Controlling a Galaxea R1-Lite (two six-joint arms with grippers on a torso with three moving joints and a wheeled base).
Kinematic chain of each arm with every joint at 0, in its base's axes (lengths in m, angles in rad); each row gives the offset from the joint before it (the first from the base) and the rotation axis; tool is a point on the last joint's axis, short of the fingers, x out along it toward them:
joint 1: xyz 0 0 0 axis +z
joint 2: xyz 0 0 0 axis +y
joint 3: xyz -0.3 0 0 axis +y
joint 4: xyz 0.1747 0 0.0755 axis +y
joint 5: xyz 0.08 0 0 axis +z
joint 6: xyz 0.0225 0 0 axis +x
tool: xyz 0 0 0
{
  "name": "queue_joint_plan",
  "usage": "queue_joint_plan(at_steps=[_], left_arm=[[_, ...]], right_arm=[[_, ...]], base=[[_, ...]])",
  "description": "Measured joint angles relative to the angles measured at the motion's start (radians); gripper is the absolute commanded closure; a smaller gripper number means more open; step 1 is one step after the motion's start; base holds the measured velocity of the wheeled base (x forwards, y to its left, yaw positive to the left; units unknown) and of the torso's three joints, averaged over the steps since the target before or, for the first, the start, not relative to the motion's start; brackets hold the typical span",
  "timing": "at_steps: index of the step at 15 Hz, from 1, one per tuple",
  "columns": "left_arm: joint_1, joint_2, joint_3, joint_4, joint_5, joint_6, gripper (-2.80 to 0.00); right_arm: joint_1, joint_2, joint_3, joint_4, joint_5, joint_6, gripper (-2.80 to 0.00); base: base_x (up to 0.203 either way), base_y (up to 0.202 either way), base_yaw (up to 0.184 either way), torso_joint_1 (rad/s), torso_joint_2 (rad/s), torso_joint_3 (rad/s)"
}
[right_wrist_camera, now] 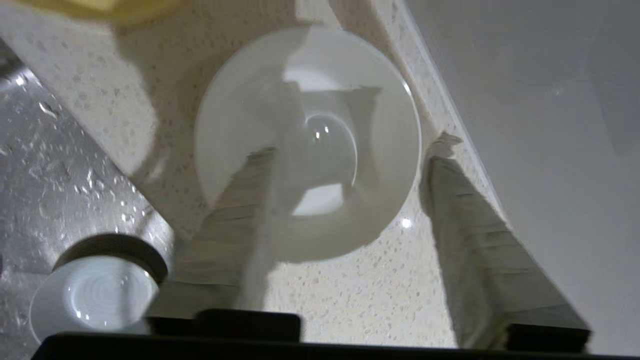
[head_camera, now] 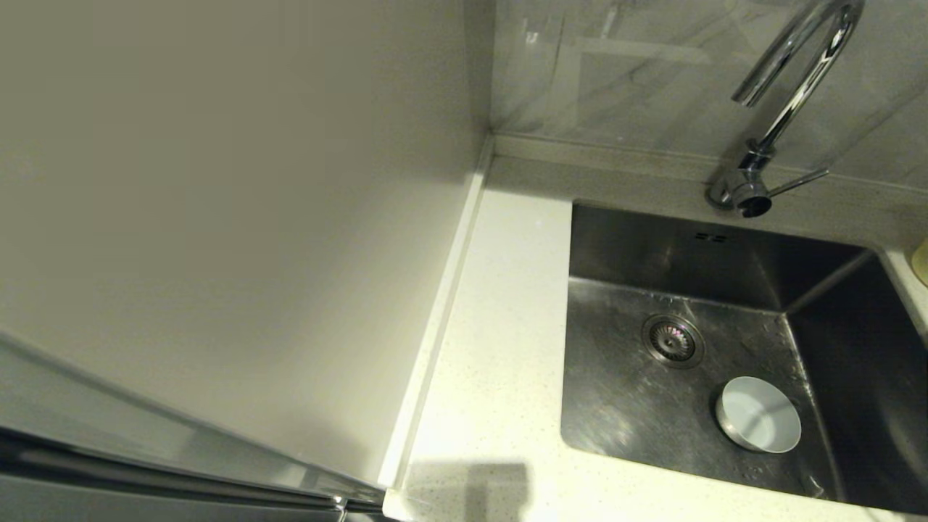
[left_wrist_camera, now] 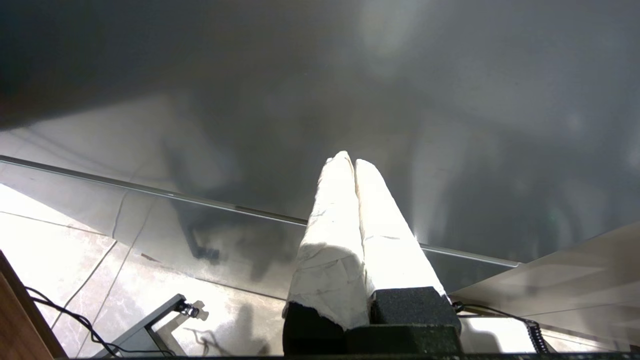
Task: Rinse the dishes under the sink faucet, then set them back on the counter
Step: Put a bowl back to the table from the sink
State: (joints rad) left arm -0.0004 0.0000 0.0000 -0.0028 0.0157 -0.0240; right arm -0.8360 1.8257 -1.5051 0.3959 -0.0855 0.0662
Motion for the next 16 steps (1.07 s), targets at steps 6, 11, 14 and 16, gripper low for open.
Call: queue_joint_plan(at_steps=[6,11,14,16], left_arm=[[0.000,0.000,0.000,0.000,0.000,0.000,0.00],[0.000,0.000,0.000,0.000,0.000,0.000,0.00],[0.000,0.000,0.000,0.000,-0.001,0.000,0.00],[0.000,0.000,0.000,0.000,0.000,0.000,0.00]], right_arm=[[0.029,-0.047,0.008,-0.012,0.015,-0.018,-2.80],[0.269,-0.208,0.108,0.033,0.084,-0.112,-2.80],[0.494,-0.262,0.137,0.106,0.028,-0.117,-2.80],[0.580,-0.266,0.199,0.139,-0.056,-0.116,-2.80]], base=[[0.000,0.000,0.000,0.000,0.00,0.000],[0.000,0.000,0.000,0.000,0.00,0.000],[0.000,0.000,0.000,0.000,0.00,0.000],[0.000,0.000,0.000,0.000,0.00,0.000]])
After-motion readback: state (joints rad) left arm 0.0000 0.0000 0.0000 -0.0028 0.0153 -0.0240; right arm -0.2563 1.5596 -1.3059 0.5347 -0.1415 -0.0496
